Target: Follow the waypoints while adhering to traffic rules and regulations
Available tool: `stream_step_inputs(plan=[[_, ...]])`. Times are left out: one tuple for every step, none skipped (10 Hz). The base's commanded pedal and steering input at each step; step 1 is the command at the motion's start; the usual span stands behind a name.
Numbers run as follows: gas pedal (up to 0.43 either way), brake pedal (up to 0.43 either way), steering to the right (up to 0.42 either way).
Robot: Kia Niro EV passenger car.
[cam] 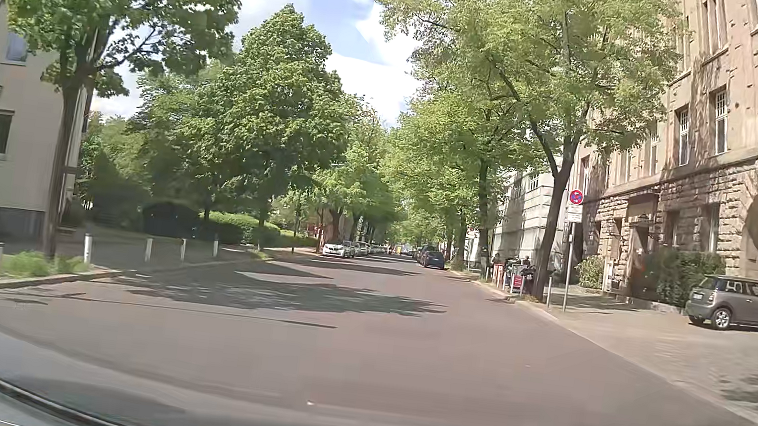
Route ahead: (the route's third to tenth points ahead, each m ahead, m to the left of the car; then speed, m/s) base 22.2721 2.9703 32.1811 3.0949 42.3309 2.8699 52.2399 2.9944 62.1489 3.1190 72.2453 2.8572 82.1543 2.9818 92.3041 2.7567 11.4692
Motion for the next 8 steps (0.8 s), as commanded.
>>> stream_step_inputs(plan=[[0.039, 0.018, 0.0], [0.039, 0.018, 0.0], [0.039, 0.018, 0.0], [0.039, 0.018, 0.0], [0.039, 0.018, 0.0], [0.039, 0.018, 0.0], [0.039, 0.018, -0.001], [0.039, 0.018, -0.004]])
